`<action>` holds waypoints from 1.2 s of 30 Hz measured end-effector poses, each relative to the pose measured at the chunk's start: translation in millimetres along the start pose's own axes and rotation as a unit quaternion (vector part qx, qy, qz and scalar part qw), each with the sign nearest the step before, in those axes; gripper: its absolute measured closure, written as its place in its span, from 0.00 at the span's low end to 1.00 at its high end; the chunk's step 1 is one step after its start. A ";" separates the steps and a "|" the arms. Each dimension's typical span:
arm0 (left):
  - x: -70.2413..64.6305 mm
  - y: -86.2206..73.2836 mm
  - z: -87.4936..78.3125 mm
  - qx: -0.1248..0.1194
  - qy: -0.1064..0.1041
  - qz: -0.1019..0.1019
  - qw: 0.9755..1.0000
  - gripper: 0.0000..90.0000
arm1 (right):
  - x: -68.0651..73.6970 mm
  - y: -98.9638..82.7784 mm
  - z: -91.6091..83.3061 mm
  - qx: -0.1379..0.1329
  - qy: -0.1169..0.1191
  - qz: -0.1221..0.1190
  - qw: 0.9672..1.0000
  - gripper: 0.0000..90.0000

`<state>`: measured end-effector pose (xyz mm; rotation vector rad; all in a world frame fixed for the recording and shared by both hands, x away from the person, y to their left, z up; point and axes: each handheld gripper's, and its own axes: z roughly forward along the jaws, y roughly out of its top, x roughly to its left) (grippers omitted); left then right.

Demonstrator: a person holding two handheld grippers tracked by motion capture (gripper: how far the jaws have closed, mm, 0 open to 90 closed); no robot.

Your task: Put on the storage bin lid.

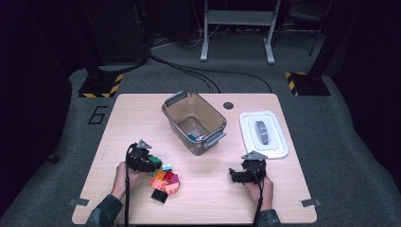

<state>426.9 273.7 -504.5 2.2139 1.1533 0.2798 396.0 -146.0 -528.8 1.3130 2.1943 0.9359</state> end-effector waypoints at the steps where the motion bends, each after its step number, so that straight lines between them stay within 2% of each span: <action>1: 0.4 -0.1 -0.1 0.000 0.000 0.002 1.000 0.47 | 0.0 0.0 0.0 0.000 0.000 0.000 1.000 0.06; 5: 0.9 -0.8 1.9 0.003 0.000 -0.008 1.000 0.46 | 0.0 0.0 0.0 0.000 0.000 0.000 1.000 0.06; 6: 1.9 -1.1 1.8 0.003 0.001 -0.005 1.000 0.45 | 0.0 0.0 0.0 0.000 0.000 0.000 1.000 0.06; 8: 1.8 -1.8 1.9 0.002 0.002 -0.014 1.000 0.43 | 0.0 0.0 0.0 0.000 0.000 0.000 1.000 0.06; 11: -0.7 -3.9 1.8 -0.004 0.013 -0.011 1.000 0.44 | -0.1 0.0 0.0 0.000 0.000 0.000 1.000 0.06; 12: 0.2 -4.1 0.7 -0.001 0.019 0.002 1.000 0.46 | 0.0 0.0 0.0 0.000 0.000 0.000 1.000 0.06; 17: -2.2 -4.5 1.4 -0.009 0.027 0.004 1.000 0.47 | 0.1 0.0 0.0 0.000 0.000 0.001 1.000 0.06; 28: -2.4 -6.3 -0.4 -0.017 0.030 0.011 0.999 0.48 | 0.4 0.1 0.2 -0.001 -0.001 0.003 1.000 0.06; 35: -1.8 -3.3 -6.6 -0.027 0.026 0.010 0.999 0.48 | 0.5 0.2 0.2 -0.001 -0.001 0.004 1.000 0.06; 36: -0.8 -2.5 -8.5 -0.025 0.025 0.015 0.999 0.48 | 0.3 0.2 0.1 -0.001 -0.001 0.003 1.000 0.06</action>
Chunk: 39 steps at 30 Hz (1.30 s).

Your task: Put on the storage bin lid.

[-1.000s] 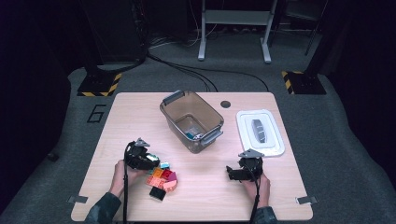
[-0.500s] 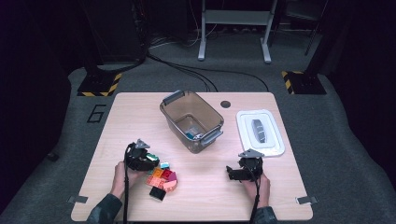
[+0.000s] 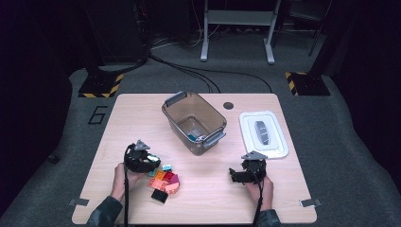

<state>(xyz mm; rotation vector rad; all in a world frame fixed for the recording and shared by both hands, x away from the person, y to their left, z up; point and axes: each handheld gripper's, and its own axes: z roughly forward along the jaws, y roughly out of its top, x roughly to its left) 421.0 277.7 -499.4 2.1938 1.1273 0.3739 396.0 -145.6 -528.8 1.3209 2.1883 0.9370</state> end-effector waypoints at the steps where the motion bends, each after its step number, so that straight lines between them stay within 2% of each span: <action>1: -0.5 0.6 -0.4 -0.005 -0.002 -0.008 1.000 0.48 | 0.1 0.0 0.0 0.000 0.000 0.000 1.000 0.06; 5: -0.2 4.6 -5.2 -0.011 -0.003 -0.003 1.000 0.48 | 0.8 0.1 -0.1 0.001 0.000 0.006 1.000 0.06; 7: 1.0 6.8 -8.0 -0.009 -0.010 -0.004 1.000 0.48 | -0.4 -0.2 -0.1 0.001 0.001 -0.003 1.000 0.06; 8: 1.5 8.0 -9.0 -0.012 -0.010 -0.005 1.000 0.48 | 0.7 0.2 0.3 -0.002 -0.001 0.005 1.000 0.06; 13: 2.7 15.5 -13.2 -0.015 -0.012 -0.003 1.000 0.48 | 1.1 0.2 0.0 0.001 0.000 0.008 1.000 0.06; 15: 2.9 18.9 -15.7 -0.015 -0.017 -0.003 1.000 0.48 | 0.1 0.0 0.0 0.000 0.000 0.000 1.000 0.06; 18: 2.2 24.4 -20.9 -0.021 -0.018 0.001 1.000 0.48 | 0.8 0.2 0.4 -0.002 -0.002 0.006 1.000 0.06; 21: 2.2 31.1 -26.7 -0.029 -0.026 0.000 0.999 0.48 | 0.6 0.2 0.3 -0.001 -0.001 0.004 1.000 0.06; 27: 3.0 47.0 -34.9 -0.027 -0.023 0.020 0.999 0.48 | 0.9 0.2 0.4 -0.002 -0.002 0.007 1.000 0.06; 32: 2.6 59.8 -43.4 -0.033 -0.027 0.023 0.999 0.48 | 0.8 0.2 0.4 -0.002 -0.001 0.006 1.000 0.06; 34: 2.6 64.7 -46.5 -0.034 -0.027 0.026 0.999 0.48 | -0.3 -0.1 -0.1 0.001 0.000 -0.002 1.000 0.06; 35: 2.3 67.6 -48.1 -0.037 -0.028 0.026 0.999 0.48 | 0.9 0.2 0.4 -0.002 -0.002 0.007 1.000 0.06; 36: 2.1 70.8 -49.7 -0.038 -0.031 0.026 0.998 0.48 | -0.2 -0.1 -0.1 0.001 0.000 -0.002 1.000 0.06; 39: 0.8 80.0 -54.4 -0.041 -0.030 0.033 0.998 0.48 | 0.6 0.1 0.3 -0.001 -0.001 0.004 1.000 0.06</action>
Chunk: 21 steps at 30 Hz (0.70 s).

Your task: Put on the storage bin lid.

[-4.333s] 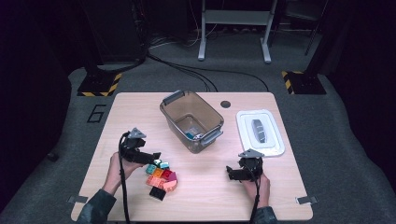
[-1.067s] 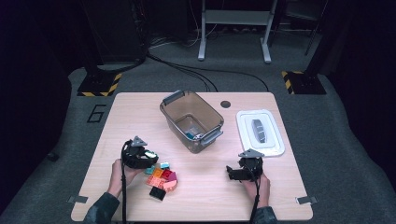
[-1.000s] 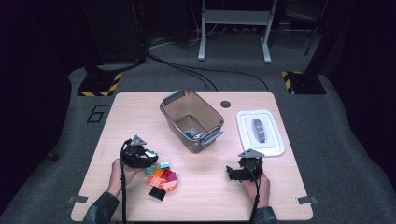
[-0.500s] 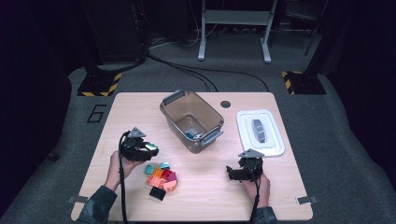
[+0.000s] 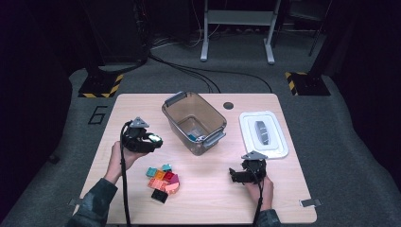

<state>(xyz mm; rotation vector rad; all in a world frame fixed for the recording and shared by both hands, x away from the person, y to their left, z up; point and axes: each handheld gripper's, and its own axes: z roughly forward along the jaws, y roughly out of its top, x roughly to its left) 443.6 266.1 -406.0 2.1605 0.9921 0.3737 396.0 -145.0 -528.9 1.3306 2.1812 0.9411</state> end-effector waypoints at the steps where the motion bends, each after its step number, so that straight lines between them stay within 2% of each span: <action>1: -0.6 4.3 -1.6 -0.005 0.002 0.000 1.000 0.48 | 0.2 0.0 0.1 -0.001 0.000 0.001 1.000 0.06; 5: -1.3 19.2 -6.8 -0.011 0.002 0.007 1.000 0.48 | -0.5 -0.2 -0.2 0.001 0.001 -0.004 1.000 0.06; 8: -2.5 29.7 -7.8 -0.015 0.001 0.011 1.000 0.48 | 0.3 0.1 0.1 -0.001 -0.001 0.002 1.000 0.06; 9: -3.3 33.6 -7.7 -0.016 0.001 0.012 1.000 0.48 | -0.6 -0.2 -0.2 0.001 0.001 -0.004 1.000 0.06; 10: -4.5 37.6 -7.9 -0.018 0.002 0.014 1.000 0.48 | 0.3 0.1 0.2 -0.001 -0.001 0.002 1.000 0.06; 11: -5.5 41.8 -8.4 -0.016 0.000 0.016 1.000 0.48 | -0.8 -0.2 -0.3 0.002 0.001 -0.006 1.000 0.06; 13: -8.4 49.5 -8.6 -0.016 0.000 0.022 1.000 0.48 | 0.0 0.0 0.0 0.000 0.000 0.000 1.000 0.06; 21: -16.2 75.4 -3.4 -0.019 -0.001 0.032 0.999 0.48 | -0.6 -0.1 -0.2 0.001 0.001 -0.004 1.000 0.06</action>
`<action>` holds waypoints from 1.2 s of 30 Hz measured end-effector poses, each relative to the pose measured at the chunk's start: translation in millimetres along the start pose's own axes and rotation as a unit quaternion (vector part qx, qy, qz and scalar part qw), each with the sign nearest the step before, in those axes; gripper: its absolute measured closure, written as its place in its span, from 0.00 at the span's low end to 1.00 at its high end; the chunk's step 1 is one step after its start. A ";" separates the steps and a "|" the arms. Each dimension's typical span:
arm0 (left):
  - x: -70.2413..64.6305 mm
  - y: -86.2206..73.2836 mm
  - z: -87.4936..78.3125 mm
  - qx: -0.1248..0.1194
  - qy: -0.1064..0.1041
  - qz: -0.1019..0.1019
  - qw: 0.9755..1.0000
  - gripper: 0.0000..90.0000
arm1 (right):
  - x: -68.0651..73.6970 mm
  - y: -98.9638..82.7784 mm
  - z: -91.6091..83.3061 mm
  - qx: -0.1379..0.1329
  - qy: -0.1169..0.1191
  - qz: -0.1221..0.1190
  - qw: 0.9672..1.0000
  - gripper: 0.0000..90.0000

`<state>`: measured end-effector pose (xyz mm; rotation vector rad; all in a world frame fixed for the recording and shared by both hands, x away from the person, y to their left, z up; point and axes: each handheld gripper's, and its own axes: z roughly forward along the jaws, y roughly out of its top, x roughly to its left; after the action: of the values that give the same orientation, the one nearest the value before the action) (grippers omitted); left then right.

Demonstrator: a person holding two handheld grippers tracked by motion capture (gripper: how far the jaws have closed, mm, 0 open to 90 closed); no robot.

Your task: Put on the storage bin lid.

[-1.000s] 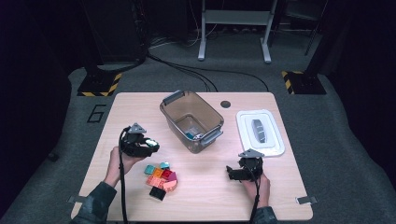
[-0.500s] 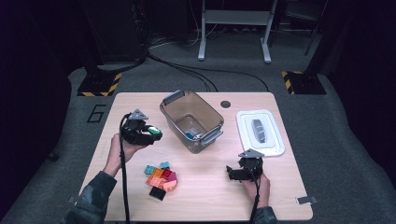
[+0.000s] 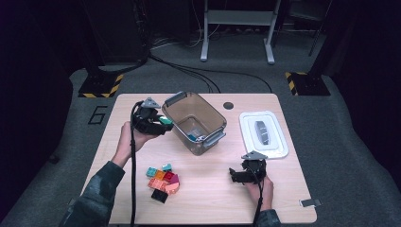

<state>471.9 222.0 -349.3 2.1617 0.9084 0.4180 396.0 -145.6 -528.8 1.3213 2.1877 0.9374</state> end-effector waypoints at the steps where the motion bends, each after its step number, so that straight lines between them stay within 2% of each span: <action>1: -1.0 3.0 1.2 -0.002 0.000 0.000 1.000 0.48 | 0.2 0.0 0.0 0.000 0.000 0.001 1.000 0.06; 5: -5.3 15.1 6.4 0.003 -0.005 0.010 1.000 0.48 | 0.1 0.0 0.0 0.000 0.000 0.001 1.000 0.06; 6: -6.5 17.7 8.2 0.005 -0.008 0.011 1.000 0.48 | 1.2 0.2 0.1 0.000 0.000 0.009 1.000 0.06; 8: -8.6 22.8 12.7 0.003 -0.008 0.014 1.000 0.48 | 0.7 0.2 0.2 -0.001 -0.001 0.005 1.000 0.06; 13: -14.2 33.3 23.9 0.011 -0.022 0.024 0.999 0.48 | 1.2 0.2 0.2 0.000 0.000 0.009 1.000 0.06; 16: -17.5 37.1 31.1 0.016 -0.035 0.022 0.999 0.48 | 0.6 0.2 0.3 -0.001 0.000 0.005 1.000 0.06; 19: -20.7 38.6 39.9 0.022 -0.046 0.019 0.998 0.48 | 1.0 0.2 0.3 -0.001 0.000 0.007 1.000 0.06; 22: -24.7 38.5 48.8 0.029 -0.058 0.018 0.998 0.48 | -0.1 0.0 -0.1 0.001 0.001 -0.001 1.000 0.06; 29: -38.4 34.9 66.3 0.055 -0.074 0.035 0.995 0.48 | 0.9 0.2 0.3 -0.002 0.000 0.007 1.000 0.06; 36: -41.9 26.0 73.4 0.078 -0.087 0.040 0.992 0.48 | 1.2 0.2 0.1 0.000 0.000 0.009 1.000 0.06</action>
<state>494.6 142.1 -379.9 2.3406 0.7814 0.1988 395.7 -144.5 -528.8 1.3434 2.1789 0.9437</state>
